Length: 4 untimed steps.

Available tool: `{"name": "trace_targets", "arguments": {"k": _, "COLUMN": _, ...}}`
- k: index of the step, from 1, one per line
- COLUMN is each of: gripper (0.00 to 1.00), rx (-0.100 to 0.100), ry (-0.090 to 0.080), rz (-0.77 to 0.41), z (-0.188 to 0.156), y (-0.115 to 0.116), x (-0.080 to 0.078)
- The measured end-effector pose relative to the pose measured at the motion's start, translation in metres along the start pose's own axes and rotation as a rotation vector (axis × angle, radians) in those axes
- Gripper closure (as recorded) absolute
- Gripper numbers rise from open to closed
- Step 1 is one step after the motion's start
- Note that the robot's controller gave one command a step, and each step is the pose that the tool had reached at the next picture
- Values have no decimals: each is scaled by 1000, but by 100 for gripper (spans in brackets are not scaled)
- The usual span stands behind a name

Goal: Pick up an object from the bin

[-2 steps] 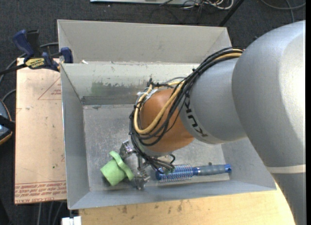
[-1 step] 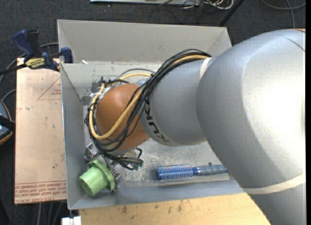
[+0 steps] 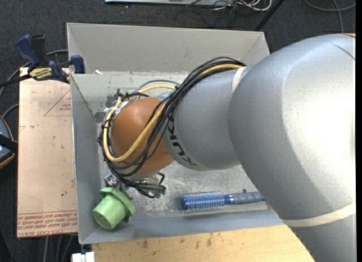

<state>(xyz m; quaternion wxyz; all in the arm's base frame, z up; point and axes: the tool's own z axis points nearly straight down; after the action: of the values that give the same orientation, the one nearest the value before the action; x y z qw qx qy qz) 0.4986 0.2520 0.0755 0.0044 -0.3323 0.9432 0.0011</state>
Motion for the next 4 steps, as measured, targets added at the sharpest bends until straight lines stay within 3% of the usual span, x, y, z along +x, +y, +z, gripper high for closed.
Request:
{"name": "trace_targets", "arguments": {"k": 1, "gripper": 100, "rx": 2, "ry": 0, "rz": -233, "z": -141, "y": -35, "x": 20}}
{"name": "trace_targets", "arguments": {"k": 2, "gripper": 100, "rx": -4, "ry": 9, "rz": -65, "z": -74, "y": -27, "x": -22}}
{"name": "trace_targets", "arguments": {"k": 3, "gripper": 100, "rx": -1, "ry": 5, "rz": 56, "z": -90, "y": -44, "x": -37}}
{"name": "trace_targets", "arguments": {"k": 4, "gripper": 100, "rx": 2, "ry": 2, "rz": 545, "z": -138, "y": -84, "x": -50}}
